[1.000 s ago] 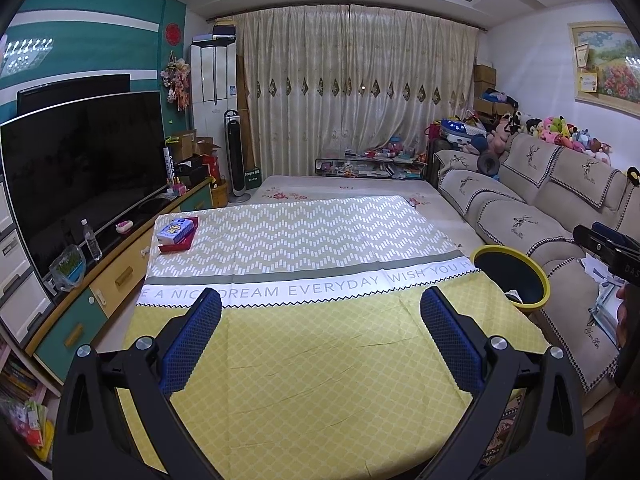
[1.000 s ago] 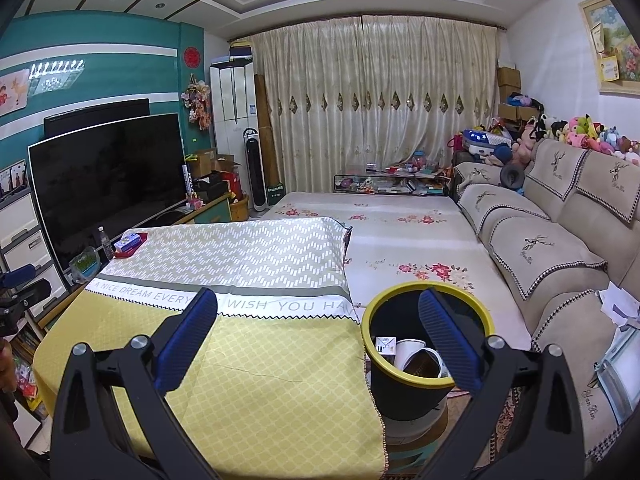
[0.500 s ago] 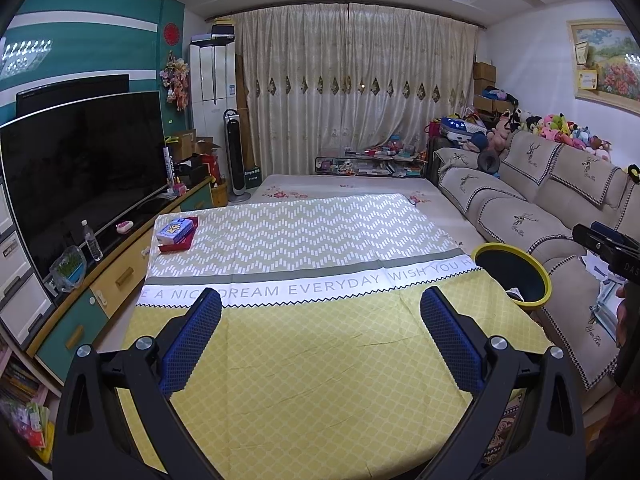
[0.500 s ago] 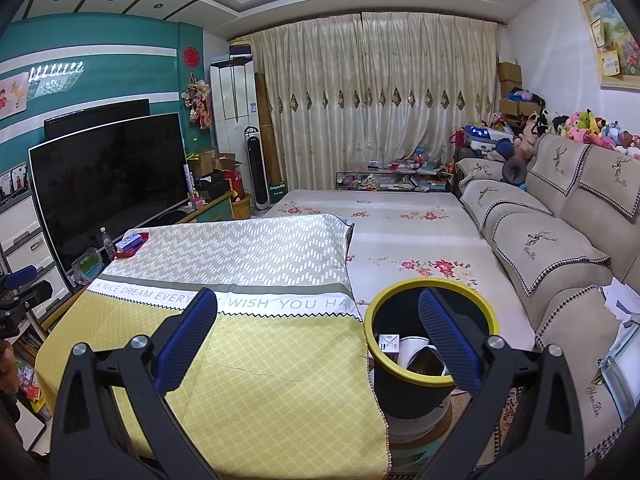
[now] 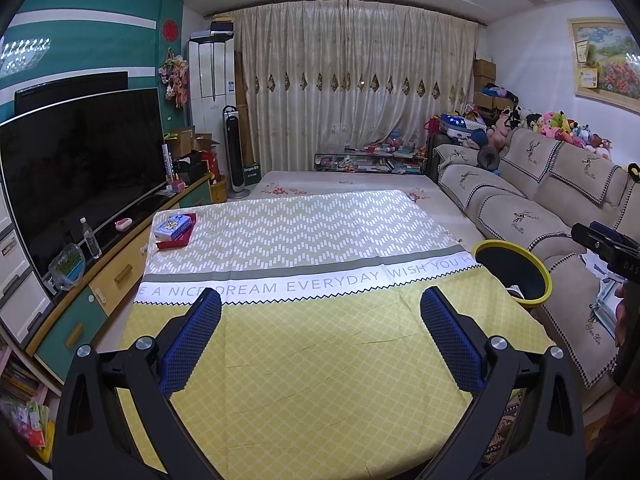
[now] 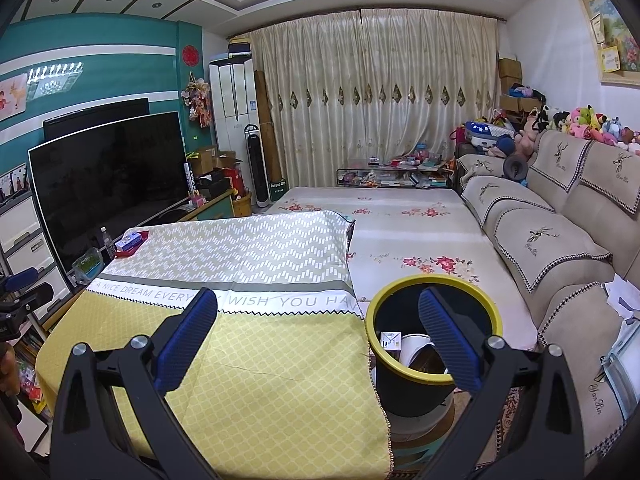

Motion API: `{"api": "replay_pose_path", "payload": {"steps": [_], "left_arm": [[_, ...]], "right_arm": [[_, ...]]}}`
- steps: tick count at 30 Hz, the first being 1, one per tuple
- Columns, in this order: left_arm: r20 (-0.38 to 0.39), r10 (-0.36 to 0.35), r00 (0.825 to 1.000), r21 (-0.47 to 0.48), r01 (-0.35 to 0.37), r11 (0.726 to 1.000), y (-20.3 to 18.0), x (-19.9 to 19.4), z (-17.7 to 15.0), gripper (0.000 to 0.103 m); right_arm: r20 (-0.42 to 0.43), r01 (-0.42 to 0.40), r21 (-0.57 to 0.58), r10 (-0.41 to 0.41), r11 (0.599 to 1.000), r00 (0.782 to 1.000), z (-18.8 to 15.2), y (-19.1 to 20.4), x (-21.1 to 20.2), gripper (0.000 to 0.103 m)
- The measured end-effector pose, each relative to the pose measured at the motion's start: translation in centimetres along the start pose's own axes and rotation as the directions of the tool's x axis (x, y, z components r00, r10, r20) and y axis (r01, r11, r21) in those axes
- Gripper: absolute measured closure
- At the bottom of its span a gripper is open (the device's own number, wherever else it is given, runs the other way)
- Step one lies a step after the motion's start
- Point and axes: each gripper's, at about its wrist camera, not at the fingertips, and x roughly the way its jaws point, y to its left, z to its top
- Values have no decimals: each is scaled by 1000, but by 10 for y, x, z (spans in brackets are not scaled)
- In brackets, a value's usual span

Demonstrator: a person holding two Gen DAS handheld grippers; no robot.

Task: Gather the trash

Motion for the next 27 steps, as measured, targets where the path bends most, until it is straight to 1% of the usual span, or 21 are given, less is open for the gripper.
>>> {"api": "replay_pose_path", "payload": {"steps": [25,27], "left_arm": [[-20,3,1000,8,-2,1000,-4,8,-2,5],[-24,-5,1000,5,5,1000,-4,9,-1,5]], "right_arm": [[-19,-13,9,13,1000,1000,-5,5,11,7],[-22,-12,11,12,1000,1000,-6,5,11,7]]}}
